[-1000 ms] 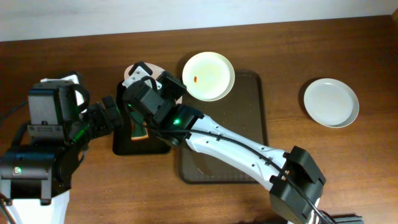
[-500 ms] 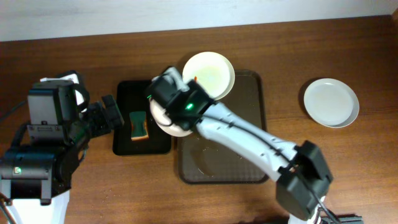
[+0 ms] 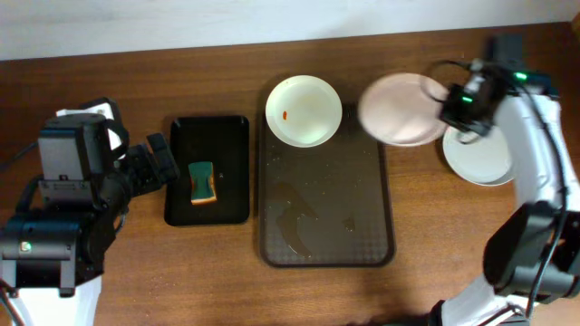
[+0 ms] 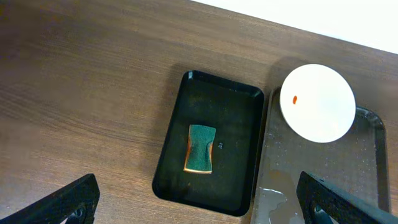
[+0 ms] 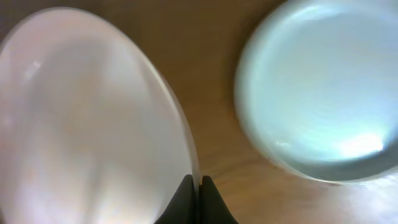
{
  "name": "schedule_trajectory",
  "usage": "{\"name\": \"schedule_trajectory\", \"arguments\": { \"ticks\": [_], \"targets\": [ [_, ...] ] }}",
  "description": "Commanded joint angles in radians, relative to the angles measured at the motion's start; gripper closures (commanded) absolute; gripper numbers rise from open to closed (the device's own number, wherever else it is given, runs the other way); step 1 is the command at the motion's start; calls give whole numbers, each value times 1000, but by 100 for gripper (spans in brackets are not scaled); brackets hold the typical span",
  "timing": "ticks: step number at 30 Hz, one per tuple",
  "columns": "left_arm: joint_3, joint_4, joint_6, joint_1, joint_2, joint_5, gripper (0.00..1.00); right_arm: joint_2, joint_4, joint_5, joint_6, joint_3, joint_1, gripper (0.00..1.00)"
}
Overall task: Clean dirty plates on tray and stack at the side
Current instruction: 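Carry the pink plate right and stack it on the white plate, then move the right gripper back and grip the last white plate's rim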
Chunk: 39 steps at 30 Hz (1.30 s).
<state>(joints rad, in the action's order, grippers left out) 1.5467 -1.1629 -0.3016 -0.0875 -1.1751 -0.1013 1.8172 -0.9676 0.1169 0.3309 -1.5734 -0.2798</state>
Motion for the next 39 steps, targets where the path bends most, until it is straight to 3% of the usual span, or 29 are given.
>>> {"name": "schedule_trajectory", "arguments": {
  "ticks": [1, 7, 13, 14, 15, 16, 18, 20, 22, 26, 28, 32, 35, 39],
  "targets": [
    [13, 2, 15, 3, -23, 8, 0, 29, 61, 88, 56, 82, -175, 96],
    [13, -2, 15, 3, -68, 8, 0, 32, 117, 72, 52, 106, -381, 96],
    [13, -5, 16, 3, -71, 8, 0, 59, 82, -99, 52, 111, -389, 94],
    [13, -8, 16, 3, -71, 8, 0, 58, 86, -96, 52, 111, -389, 70],
    [13, -12, 15, 3, -71, 8, 0, 56, 90, -76, 52, 109, -389, 54],
    [13, -18, 16, 3, -71, 8, 0, 55, 88, -28, 51, 102, -387, 47],
    [13, -27, 16, 3, -71, 8, 0, 40, 85, 171, 48, 79, -385, 42],
    [13, -27, 15, 3, -71, 8, 0, 21, 93, 320, -32, 51, -347, 42],
    [13, -26, 15, 3, -71, 8, 0, 3, 91, 346, -100, 35, -285, 42],
    [13, -11, 16, 3, -71, 72, 0, -4, 69, 341, -262, 35, -16, 42],
    [13, -10, 19, 3, -71, 108, 0, 17, 83, 295, -294, 35, 119, 43],
    [12, -26, 58, 3, -71, 147, 0, 97, 200, 24, -293, 35, 367, 47],
    [12, -27, 58, 3, -71, 147, 0, 181, 324, -150, -293, 35, 452, 53],
    [12, -22, 57, 3, -72, 147, 0, 306, 457, -151, -287, 35, 469, 57]
  ]
}}
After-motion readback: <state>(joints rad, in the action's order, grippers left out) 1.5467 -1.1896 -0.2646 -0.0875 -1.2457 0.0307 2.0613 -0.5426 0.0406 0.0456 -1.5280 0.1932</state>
